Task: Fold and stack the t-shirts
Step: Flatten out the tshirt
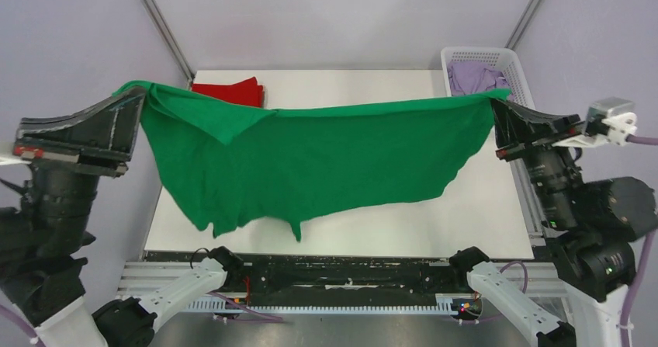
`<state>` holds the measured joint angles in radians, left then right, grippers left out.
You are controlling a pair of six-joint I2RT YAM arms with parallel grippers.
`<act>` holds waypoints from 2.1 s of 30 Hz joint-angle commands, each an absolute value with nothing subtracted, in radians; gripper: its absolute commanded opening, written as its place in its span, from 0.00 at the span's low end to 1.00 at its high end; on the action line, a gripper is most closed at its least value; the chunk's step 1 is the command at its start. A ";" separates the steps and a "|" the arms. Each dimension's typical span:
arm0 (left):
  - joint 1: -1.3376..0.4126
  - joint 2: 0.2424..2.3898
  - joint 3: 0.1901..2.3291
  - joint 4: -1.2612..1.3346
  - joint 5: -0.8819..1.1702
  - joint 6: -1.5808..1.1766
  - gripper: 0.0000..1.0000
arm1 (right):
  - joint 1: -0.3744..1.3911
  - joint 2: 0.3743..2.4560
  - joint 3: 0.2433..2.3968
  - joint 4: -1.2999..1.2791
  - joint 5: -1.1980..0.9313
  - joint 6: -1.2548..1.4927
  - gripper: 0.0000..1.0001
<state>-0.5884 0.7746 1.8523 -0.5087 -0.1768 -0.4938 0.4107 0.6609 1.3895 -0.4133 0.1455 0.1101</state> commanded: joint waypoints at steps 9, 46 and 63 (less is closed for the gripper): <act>-0.581 0.839 2.079 -0.547 0.028 -0.402 0.02 | 0.411 0.615 1.518 -0.474 0.028 0.096 0.00; -0.302 1.874 1.534 -0.182 -0.154 -0.434 0.02 | 0.162 1.534 0.802 0.229 0.375 0.189 0.00; -0.284 2.234 2.071 -0.456 -0.173 -0.404 1.00 | 0.152 1.704 1.053 0.140 0.459 0.108 0.54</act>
<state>-0.2920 2.2288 1.9526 -0.3687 -0.1799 -0.4152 0.1585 1.7252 0.9947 0.1619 0.4446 0.1368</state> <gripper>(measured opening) 0.959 0.506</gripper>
